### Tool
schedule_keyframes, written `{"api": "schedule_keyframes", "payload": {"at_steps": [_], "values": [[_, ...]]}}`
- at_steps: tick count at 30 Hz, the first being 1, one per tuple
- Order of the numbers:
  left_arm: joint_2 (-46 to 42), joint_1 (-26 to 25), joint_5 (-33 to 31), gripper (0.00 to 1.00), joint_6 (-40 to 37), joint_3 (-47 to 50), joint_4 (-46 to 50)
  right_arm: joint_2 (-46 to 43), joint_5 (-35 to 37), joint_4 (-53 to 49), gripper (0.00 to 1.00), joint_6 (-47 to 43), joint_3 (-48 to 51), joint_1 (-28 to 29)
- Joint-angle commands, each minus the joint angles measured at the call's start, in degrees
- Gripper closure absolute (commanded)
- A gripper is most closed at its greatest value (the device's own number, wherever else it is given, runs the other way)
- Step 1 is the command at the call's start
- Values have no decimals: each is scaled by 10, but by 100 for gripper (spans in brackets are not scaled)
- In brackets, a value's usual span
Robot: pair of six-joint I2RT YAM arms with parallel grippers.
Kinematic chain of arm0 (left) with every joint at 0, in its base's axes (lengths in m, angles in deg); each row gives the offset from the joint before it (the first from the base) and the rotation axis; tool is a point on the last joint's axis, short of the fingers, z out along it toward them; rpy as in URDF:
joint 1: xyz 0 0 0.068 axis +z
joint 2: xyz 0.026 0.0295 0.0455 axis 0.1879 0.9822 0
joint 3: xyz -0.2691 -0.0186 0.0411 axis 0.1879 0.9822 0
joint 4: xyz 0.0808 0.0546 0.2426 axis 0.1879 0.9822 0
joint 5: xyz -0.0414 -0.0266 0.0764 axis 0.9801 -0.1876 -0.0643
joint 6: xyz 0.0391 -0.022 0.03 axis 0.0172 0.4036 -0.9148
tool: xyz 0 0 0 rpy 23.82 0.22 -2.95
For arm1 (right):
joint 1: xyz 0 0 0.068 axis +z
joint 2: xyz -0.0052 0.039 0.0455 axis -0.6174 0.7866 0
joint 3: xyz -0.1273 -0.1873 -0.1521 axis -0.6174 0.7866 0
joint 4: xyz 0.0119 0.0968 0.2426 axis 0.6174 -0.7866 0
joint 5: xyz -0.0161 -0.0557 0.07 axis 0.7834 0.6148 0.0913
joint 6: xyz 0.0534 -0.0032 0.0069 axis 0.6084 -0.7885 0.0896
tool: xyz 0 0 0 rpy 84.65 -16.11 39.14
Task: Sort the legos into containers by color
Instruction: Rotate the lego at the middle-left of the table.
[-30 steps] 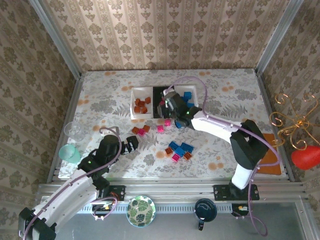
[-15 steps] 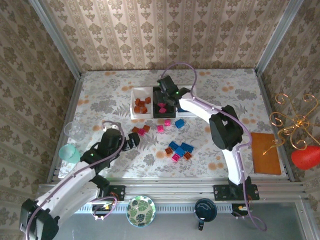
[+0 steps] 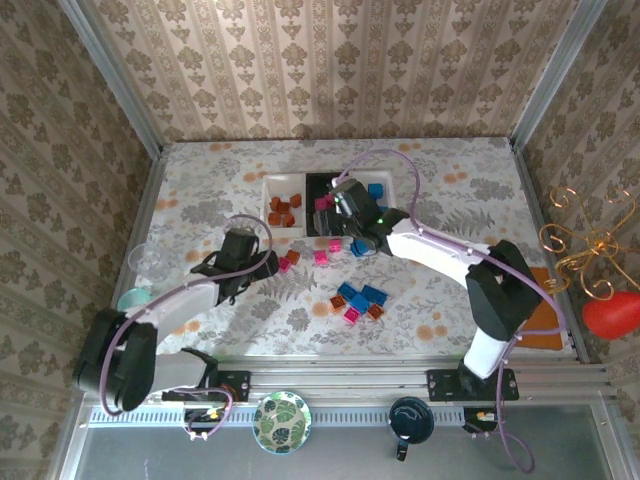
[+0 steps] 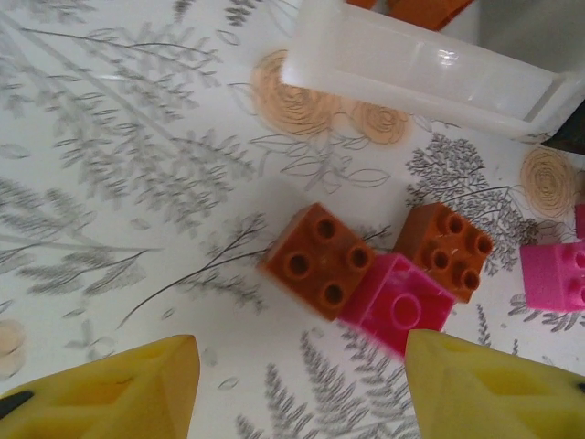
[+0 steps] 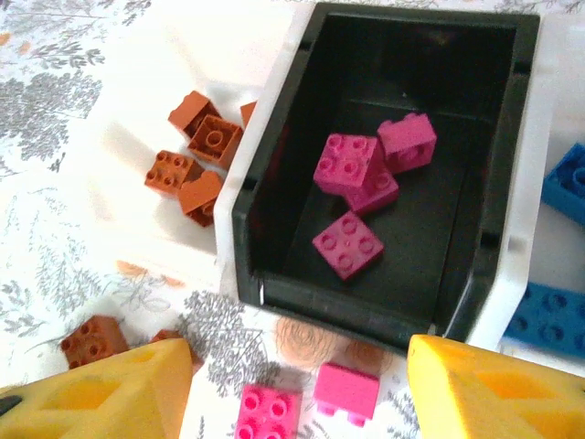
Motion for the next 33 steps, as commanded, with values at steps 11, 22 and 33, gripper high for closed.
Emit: {"api": "schedule_keyframes", "payload": {"at_steps": [11, 22, 33], "values": [[73, -10, -49, 49, -21, -46, -16, -57, 5, 48, 35, 33, 98, -2], [140, 34, -40, 61, -8, -34, -25, -78, 13, 51, 35, 31, 111, -2], [-38, 22, -36, 64, 39, 78, 42, -101, 10, 64, 34, 31, 131, -3]]}}
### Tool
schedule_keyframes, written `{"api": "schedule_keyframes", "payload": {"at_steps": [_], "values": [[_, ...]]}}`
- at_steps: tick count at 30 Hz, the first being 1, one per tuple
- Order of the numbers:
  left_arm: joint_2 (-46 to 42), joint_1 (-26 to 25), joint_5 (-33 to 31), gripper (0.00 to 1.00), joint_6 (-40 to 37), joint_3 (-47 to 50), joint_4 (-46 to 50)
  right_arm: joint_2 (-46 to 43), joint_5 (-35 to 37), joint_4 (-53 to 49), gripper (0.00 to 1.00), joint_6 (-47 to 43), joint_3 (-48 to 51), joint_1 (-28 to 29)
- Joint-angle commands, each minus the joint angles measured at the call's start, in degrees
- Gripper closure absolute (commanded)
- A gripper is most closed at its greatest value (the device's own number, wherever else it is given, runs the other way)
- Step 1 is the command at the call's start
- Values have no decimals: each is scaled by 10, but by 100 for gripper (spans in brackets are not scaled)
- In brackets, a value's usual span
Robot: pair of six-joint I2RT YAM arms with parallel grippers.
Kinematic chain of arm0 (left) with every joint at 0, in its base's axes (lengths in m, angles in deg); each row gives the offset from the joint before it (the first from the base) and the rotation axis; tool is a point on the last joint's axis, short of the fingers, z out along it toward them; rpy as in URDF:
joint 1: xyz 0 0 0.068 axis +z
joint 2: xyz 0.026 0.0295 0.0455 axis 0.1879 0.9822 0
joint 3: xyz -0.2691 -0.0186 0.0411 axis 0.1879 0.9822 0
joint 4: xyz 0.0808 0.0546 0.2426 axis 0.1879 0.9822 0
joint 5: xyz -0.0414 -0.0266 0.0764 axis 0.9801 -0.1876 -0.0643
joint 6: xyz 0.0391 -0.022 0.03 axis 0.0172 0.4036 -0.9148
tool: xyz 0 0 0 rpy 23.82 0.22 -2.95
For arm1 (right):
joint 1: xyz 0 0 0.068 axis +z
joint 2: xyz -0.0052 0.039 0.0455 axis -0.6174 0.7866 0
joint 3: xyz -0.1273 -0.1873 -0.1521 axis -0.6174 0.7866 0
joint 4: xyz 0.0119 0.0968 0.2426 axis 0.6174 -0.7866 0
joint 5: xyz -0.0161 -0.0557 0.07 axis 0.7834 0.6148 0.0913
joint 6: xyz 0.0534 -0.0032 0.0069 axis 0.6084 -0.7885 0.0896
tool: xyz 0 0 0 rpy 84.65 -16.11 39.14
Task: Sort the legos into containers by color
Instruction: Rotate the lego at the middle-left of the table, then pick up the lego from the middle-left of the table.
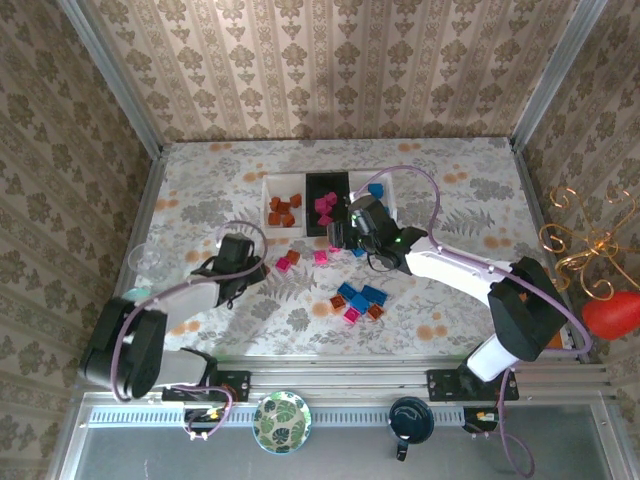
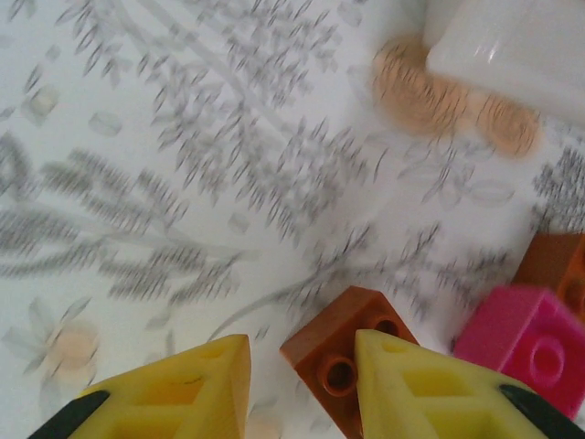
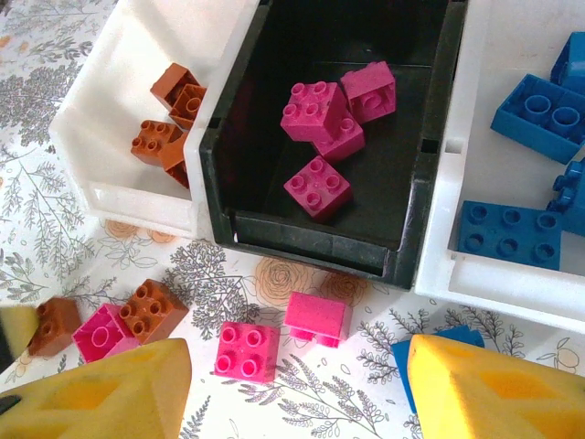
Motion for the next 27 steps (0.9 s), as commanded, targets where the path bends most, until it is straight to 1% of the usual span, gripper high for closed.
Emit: {"api": "schedule_keyframes", "payload": {"at_steps": [1, 3, 5, 6, 8, 10, 12, 14, 17, 19, 23, 27], "values": [[-73, -20, -6, 63, 23, 29, 86, -13, 6, 14, 34, 4, 13, -3], [-117, -51, -20, 54, 24, 26, 111, -12, 6, 18, 34, 6, 16, -2], [-148, -74, -44, 41, 15, 15, 138, -11, 5, 20, 34, 8, 16, -2], [-154, -80, -53, 36, 10, 12, 146, -10, 5, 20, 34, 8, 15, -2], [-149, -86, -67, 26, 1, 8, 161, -9, 4, 21, 34, 9, 16, -2], [-131, -86, -71, 20, 1, 9, 164, -9, 4, 22, 34, 11, 18, -2], [-109, -87, -71, 14, 4, 17, 152, -9, 5, 23, 34, 13, 21, -2], [-86, -87, -76, 10, 0, 28, 120, -9, 6, 23, 34, 15, 23, -2], [-49, -87, -83, 10, -22, 25, 73, -12, 6, 24, 34, 16, 27, -2], [-26, -88, -84, 12, -33, 20, 46, -15, 7, 22, 34, 16, 27, -3], [19, -88, -95, 22, -55, 8, 11, -27, 14, 20, 34, 14, 32, -2], [52, -88, -89, 31, -69, -4, -16, -31, 16, 19, 34, 14, 37, -5]]}}
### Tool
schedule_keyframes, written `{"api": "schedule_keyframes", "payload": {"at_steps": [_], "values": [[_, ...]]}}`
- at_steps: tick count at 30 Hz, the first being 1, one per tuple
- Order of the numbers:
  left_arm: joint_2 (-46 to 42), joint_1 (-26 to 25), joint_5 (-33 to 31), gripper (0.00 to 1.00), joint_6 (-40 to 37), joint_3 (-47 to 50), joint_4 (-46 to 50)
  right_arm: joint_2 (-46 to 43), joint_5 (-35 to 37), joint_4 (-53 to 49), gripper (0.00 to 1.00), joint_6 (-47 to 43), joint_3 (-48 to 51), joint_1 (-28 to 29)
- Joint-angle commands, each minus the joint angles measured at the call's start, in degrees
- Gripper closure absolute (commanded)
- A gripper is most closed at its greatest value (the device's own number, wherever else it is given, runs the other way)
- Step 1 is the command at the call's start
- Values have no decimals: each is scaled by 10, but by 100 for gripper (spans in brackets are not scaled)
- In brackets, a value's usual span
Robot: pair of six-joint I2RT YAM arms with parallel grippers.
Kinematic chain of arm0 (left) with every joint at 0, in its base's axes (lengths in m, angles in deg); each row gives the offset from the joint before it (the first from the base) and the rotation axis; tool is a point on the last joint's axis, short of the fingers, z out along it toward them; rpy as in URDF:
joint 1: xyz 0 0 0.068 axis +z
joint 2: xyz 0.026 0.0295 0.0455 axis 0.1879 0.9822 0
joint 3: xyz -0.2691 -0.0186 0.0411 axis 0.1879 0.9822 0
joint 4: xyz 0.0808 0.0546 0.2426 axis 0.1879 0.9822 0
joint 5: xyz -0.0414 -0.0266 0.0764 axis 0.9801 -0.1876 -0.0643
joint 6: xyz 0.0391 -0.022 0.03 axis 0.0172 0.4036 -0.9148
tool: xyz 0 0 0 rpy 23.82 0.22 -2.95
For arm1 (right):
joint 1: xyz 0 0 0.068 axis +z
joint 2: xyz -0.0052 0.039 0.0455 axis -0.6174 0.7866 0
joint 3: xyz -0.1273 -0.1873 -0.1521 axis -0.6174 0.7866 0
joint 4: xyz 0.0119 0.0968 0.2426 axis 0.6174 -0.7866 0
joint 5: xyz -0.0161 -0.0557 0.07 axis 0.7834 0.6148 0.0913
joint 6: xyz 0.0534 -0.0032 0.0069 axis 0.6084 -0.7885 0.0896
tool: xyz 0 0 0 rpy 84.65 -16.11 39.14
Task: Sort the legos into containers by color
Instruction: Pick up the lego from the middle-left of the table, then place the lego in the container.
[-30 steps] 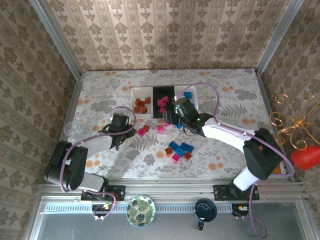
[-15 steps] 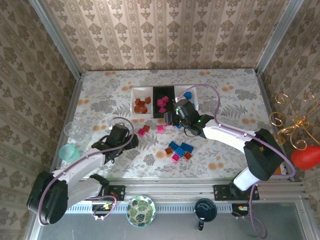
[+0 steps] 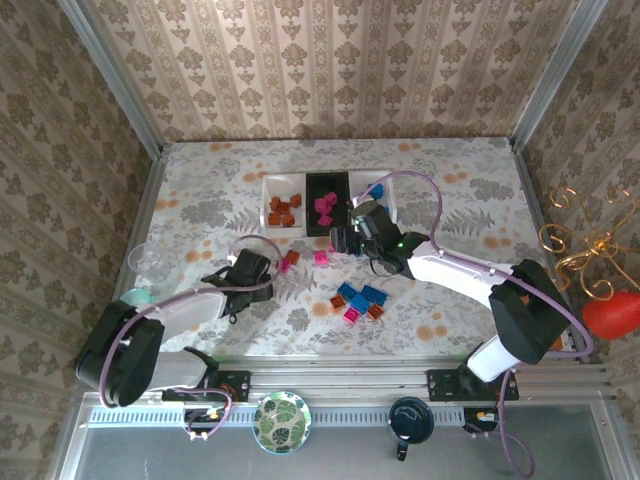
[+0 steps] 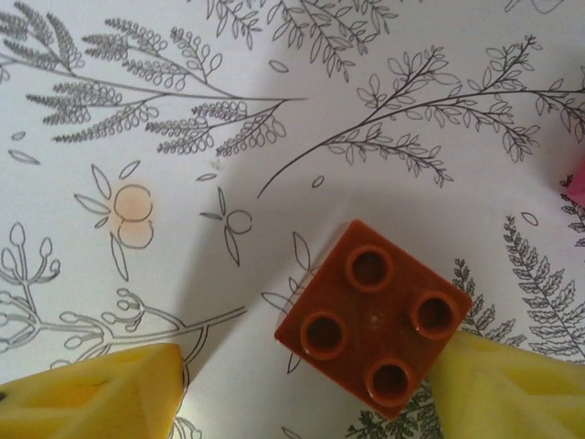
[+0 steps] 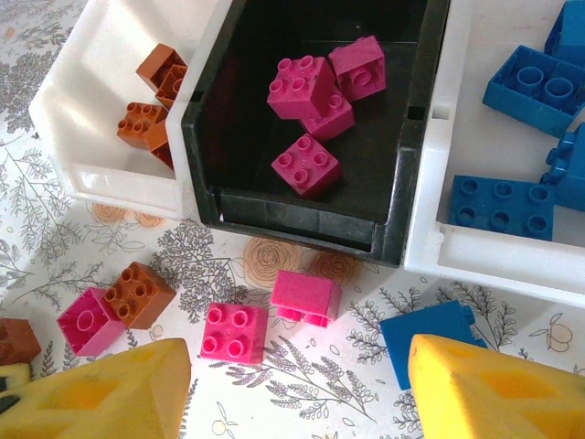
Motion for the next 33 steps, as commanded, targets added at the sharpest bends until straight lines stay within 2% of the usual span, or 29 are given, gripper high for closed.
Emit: {"api": "schedule_keyframes", "payload": {"at_steps": [1, 6, 12, 18, 23, 26, 28, 33], "values": [[48, 2, 28, 33, -35, -8, -110, -18, 15, 7, 34, 9, 8, -3], [69, 2, 27, 42, -51, -12, -130, -16, 14, 9, 34, 11, 9, -4], [88, 2, 14, 37, -65, -19, -135, -12, 13, 9, 34, 11, 7, -4], [86, 0, 22, 57, -66, -22, -131, -12, 14, 9, 34, 11, 7, -4], [12, -18, 23, 60, -50, -32, -82, -19, 13, 8, 34, 10, 12, -5], [-34, -21, 27, 60, -42, -75, -43, -25, 8, 9, 34, 13, 19, -4], [-31, -16, 31, 60, -51, -127, -27, -27, 4, 11, 34, 16, 24, -3], [76, 17, 56, 60, -70, -257, -23, -28, 6, 4, 34, 21, 36, 3]]}}
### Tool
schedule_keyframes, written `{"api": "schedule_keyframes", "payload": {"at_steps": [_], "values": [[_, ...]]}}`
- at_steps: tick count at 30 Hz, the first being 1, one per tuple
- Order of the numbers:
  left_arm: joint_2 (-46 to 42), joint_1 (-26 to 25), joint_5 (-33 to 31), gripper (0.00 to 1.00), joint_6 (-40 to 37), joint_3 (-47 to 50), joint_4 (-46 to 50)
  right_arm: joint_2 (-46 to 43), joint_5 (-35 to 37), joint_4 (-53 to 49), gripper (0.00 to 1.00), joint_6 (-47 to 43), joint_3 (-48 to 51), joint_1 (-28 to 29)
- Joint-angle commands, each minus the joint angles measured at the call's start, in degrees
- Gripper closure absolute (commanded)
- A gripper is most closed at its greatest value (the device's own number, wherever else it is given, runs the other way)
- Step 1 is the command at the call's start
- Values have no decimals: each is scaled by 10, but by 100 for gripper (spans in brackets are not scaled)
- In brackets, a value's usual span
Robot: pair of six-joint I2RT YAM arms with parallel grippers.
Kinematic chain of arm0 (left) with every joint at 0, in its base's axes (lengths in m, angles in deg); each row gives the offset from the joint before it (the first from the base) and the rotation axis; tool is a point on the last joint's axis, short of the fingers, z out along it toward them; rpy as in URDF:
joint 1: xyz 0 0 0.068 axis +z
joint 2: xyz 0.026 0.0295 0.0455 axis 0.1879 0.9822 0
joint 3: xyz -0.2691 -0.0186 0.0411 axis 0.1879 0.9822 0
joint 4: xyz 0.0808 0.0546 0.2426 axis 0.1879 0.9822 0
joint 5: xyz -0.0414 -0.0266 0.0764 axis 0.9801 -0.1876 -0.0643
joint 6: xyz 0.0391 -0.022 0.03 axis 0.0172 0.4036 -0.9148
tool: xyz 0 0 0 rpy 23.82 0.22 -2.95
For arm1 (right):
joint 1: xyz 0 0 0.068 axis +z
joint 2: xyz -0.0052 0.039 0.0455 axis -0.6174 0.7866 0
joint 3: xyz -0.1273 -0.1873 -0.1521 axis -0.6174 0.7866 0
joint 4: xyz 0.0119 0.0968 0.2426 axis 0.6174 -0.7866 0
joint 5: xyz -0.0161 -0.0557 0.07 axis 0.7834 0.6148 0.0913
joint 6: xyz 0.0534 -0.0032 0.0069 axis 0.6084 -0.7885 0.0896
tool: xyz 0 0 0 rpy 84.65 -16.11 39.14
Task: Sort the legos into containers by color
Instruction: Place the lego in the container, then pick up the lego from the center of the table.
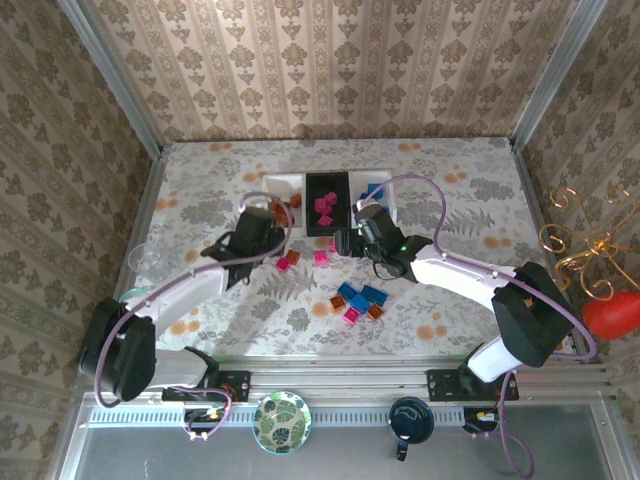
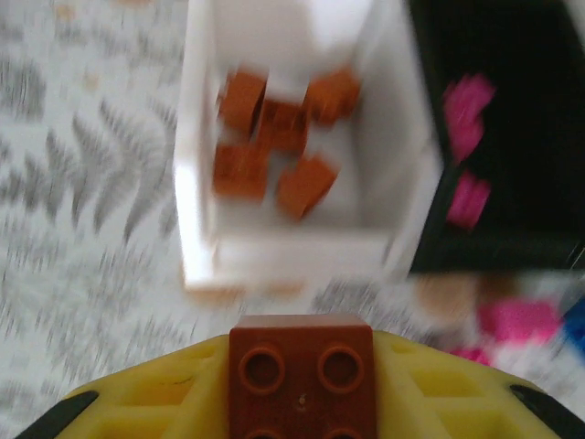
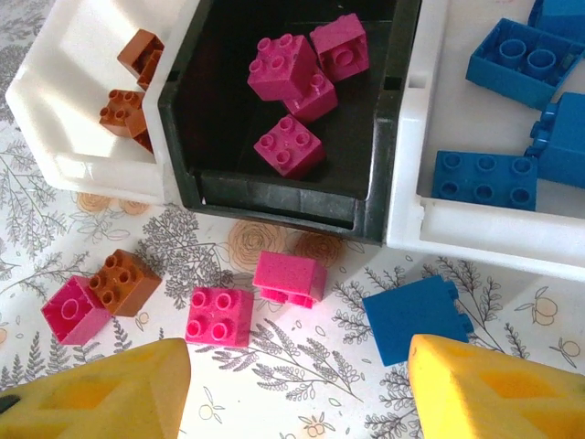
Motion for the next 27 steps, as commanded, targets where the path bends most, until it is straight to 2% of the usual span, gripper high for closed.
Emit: {"api": "schedule_keyframes", "payload": {"at_steps": [1, 7, 10, 12, 18, 25, 27], "values": [[79, 27, 26, 61, -15, -67, 14, -20, 4, 0, 34, 12, 15, 5], [225, 60, 39, 60, -27, -200, 45, -53, 2, -22, 34, 15, 44, 17], [265, 60, 43, 56, -29, -245, 60, -69, -1, -31, 34, 17, 56, 23], [273, 60, 49, 48, -29, -262, 67, -73, -10, -35, 34, 19, 64, 25], [202, 53, 80, 21, -16, -238, 45, -73, -27, -46, 33, 24, 82, 32], [41, -1, 106, 2, 9, -118, -7, -31, -51, -35, 33, 16, 60, 52], [-5, -23, 98, 0, 18, -72, -17, -4, -46, -30, 33, 17, 38, 63]]}}
